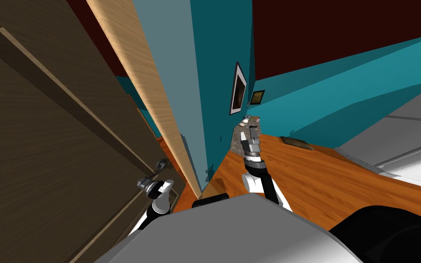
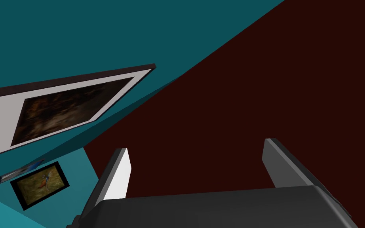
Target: Push the door open
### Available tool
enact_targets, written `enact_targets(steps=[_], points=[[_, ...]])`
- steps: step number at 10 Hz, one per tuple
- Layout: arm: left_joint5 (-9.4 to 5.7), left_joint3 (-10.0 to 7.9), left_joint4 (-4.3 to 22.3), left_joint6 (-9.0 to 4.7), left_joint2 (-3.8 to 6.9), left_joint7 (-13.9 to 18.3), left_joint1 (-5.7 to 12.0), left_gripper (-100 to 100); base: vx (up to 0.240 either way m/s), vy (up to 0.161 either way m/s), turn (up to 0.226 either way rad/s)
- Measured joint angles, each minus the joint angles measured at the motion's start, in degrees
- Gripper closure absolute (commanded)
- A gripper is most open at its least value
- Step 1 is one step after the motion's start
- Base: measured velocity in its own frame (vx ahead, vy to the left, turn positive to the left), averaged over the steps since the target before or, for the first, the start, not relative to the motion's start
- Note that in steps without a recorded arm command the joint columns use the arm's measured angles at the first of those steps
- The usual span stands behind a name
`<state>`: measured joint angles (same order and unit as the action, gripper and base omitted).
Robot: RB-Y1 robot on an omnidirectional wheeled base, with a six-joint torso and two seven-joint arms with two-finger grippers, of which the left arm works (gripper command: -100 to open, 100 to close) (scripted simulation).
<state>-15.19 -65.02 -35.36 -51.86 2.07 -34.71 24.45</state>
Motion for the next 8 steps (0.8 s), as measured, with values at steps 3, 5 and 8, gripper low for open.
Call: enact_targets(steps=[3,5,8], points=[[-0.05,-0.13,-0.2,0.16,-0.08,-0.1,-0.02,100,-0.001,0.002,-0.005],[-0.06,-0.16,-0.3,0.1,-0.25,-0.2,0.01,100,0.002,-0.003,0.007],[-0.06,-0.15,0.0,-0.02,-0.09,-0.2,0.09,100,-0.012,0.02,-0.056]])
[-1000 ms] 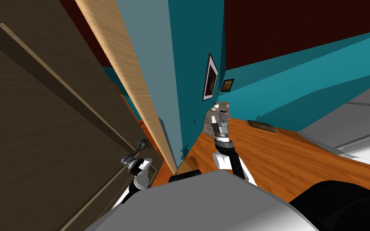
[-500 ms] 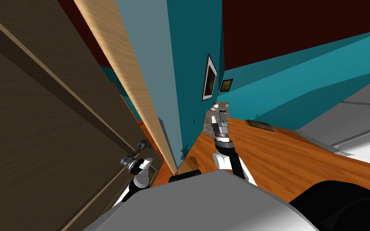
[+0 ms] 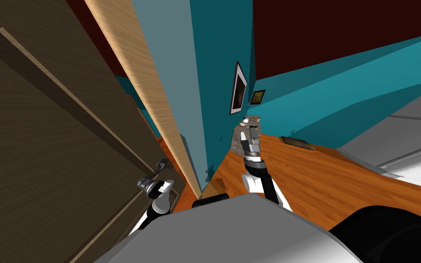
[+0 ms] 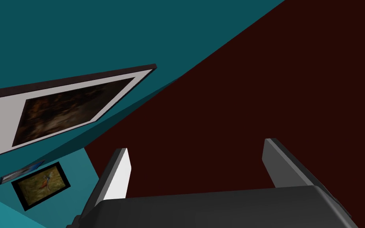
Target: Push the door open
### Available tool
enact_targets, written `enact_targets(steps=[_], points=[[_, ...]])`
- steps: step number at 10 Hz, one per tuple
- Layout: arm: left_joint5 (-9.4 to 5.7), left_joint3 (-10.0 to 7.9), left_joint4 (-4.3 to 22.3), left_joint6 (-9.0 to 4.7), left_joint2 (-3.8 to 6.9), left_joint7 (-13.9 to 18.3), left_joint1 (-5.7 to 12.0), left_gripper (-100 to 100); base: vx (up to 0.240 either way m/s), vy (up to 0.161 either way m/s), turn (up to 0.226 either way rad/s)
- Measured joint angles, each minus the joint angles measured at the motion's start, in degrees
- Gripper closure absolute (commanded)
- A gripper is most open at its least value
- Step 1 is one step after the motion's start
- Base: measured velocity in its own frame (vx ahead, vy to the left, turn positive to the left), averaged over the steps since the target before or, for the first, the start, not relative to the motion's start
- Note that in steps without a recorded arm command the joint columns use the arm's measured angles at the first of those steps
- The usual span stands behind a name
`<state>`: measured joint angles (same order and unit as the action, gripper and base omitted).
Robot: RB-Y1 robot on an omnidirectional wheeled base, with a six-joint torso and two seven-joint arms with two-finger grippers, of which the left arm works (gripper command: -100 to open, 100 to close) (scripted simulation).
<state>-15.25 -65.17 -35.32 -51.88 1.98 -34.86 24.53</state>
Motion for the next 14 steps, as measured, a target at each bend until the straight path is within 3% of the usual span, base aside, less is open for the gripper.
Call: enact_targets(steps=[1,2,3,4,5,7,8,9,14], points=[[-0.38,-0.79,-0.6,-0.36,-0.48,-0.4,0.13,100,-0.035,0.116,-0.166],[-0.6,-1.24,1.6,-1.75,0.33,-0.4,0.61,100,-0.031,0.075,-0.154],[-0.92,-1.83,0.1,-1.52,-0.23,-0.7,0.64,100,-0.009,0.056,-0.043],[-0.97,-1.95,2.3,-2.52,0.93,-0.5,1.22,100,-0.008,0.045,-0.037],[-1.13,-2.26,0.7,-2.35,0.13,-0.8,1.17,100,-0.001,0.042,-0.007],[-1.25,-2.55,4.0,-4.33,1.8,-0.6,1.91,100,-0.006,0.023,-0.029],[-1.3,-2.66,3.5,-4.4,1.43,-0.6,1.87,100,-0.005,0.013,-0.024],[-1.32,-2.69,0.7,-3.15,0.1,-0.9,1.23,100,0.003,0.002,0.017],[-1.29,-2.63,2.6,-3.86,1.08,-0.5,1.52,100,0.0,0.001,0.0]])
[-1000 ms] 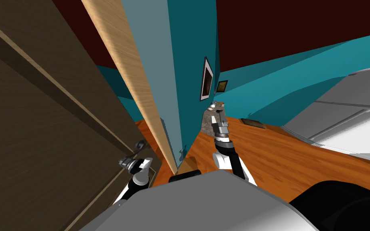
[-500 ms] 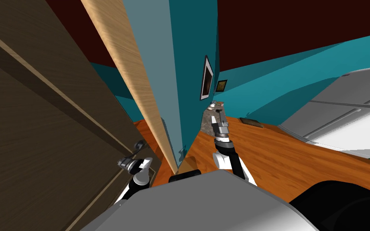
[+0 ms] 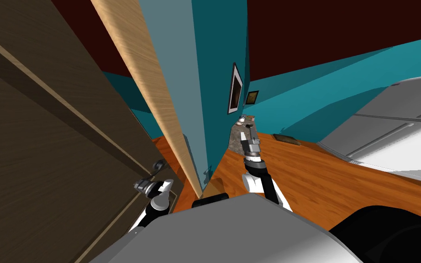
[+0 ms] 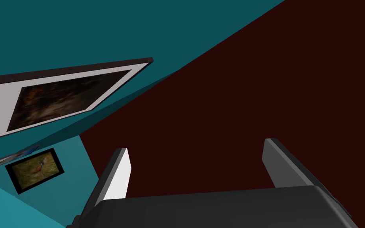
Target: Push the door open
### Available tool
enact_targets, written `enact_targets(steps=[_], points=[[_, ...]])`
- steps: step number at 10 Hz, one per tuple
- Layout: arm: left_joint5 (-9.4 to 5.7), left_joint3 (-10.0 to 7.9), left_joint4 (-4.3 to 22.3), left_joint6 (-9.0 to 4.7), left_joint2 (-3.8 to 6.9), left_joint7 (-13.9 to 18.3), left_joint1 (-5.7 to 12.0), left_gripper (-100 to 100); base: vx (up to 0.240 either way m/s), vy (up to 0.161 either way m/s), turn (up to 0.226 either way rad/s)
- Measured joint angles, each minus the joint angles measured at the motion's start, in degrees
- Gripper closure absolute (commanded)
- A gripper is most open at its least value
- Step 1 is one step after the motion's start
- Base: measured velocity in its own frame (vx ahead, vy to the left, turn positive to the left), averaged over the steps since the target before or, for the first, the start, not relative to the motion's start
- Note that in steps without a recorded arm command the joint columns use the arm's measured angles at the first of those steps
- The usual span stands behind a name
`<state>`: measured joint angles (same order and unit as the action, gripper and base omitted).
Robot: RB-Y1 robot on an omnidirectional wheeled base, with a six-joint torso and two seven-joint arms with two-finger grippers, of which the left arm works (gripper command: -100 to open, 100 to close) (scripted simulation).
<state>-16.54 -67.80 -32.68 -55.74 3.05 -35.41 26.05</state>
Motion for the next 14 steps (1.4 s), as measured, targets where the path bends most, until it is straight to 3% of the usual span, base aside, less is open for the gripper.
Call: enact_targets(steps=[2,4,7,8,9,10,12,13,14], points=[[-0.03,-0.04,-1.4,0.66,-0.66,-0.2,-0.18,100,-0.015,0.029,-0.077],[-0.52,-1.44,-1.5,-0.37,-1.24,-0.6,0.12,100,-0.026,0.112,-0.14],[-0.86,-2.49,0.7,-2.14,0.14,-0.6,1.05,100,-0.009,0.077,-0.052],[-1.06,-2.96,-1.4,-1.7,-0.8,-1.3,1.16,100,-0.003,0.044,-0.021],[-1.06,-3.03,-0.4,-2.21,-0.19,-1.2,1.31,100,-0.004,0.062,-0.026],[-1.16,-3.3,-0.8,-2.32,-0.49,-1.2,1.3,100,-0.012,0.036,-0.083],[-1.33,-3.85,0.9,-3.81,0.19,-1.2,1.68,100,-0.003,0.021,-0.022],[-1.35,-3.88,-0.2,-3.32,-0.27,-1.2,1.48,100,0.005,-0.008,0.032],[-1.33,-3.88,0.5,-3.58,0.1,-1.2,1.69,100,0.002,0.001,0.016]])
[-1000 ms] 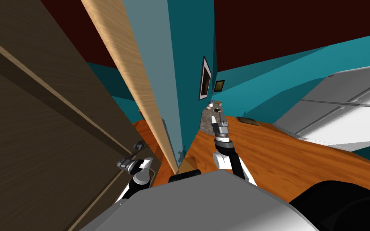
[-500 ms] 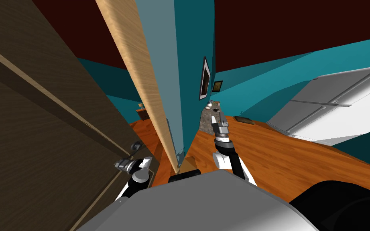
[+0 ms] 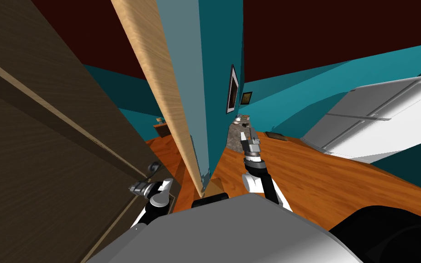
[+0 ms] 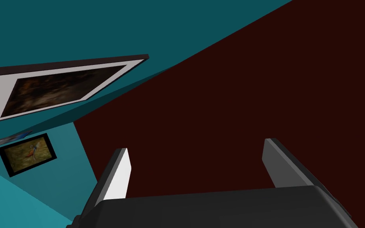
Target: Push the door open
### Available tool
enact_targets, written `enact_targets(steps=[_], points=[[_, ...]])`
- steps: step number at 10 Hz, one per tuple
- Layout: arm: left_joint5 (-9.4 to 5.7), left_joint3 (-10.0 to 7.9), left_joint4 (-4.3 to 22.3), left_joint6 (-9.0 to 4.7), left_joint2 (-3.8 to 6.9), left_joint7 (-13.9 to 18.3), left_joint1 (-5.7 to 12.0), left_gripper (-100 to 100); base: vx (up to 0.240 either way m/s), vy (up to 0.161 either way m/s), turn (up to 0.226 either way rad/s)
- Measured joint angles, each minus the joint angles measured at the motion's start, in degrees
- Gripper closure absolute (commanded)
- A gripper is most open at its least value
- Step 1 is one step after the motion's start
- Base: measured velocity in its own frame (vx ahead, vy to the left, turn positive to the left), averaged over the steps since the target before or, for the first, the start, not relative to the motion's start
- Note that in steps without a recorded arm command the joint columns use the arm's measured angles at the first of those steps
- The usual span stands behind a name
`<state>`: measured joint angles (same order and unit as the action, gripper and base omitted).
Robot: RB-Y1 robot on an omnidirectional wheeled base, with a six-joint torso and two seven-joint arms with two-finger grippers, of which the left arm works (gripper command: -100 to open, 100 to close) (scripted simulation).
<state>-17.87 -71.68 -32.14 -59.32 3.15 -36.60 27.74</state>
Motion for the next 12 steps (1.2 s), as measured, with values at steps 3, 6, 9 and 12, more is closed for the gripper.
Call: enact_targets(steps=[3,6,9,12], points=[[0.02,0.03,1.4,-0.67,0.71,0.3,0.15,100,0.0,0.001,-0.003],[-0.04,-0.05,-1.2,0.48,-0.56,-0.2,-0.09,100,-0.007,0.016,-0.045],[-1.11,-2.48,-4.0,1.5,-2.0,-1.7,-0.28,100,-0.024,0.059,-0.168],[-1.57,-3.67,-1.6,-0.48,-0.69,-2.2,0.53,100,-0.007,0.017,-0.049]])
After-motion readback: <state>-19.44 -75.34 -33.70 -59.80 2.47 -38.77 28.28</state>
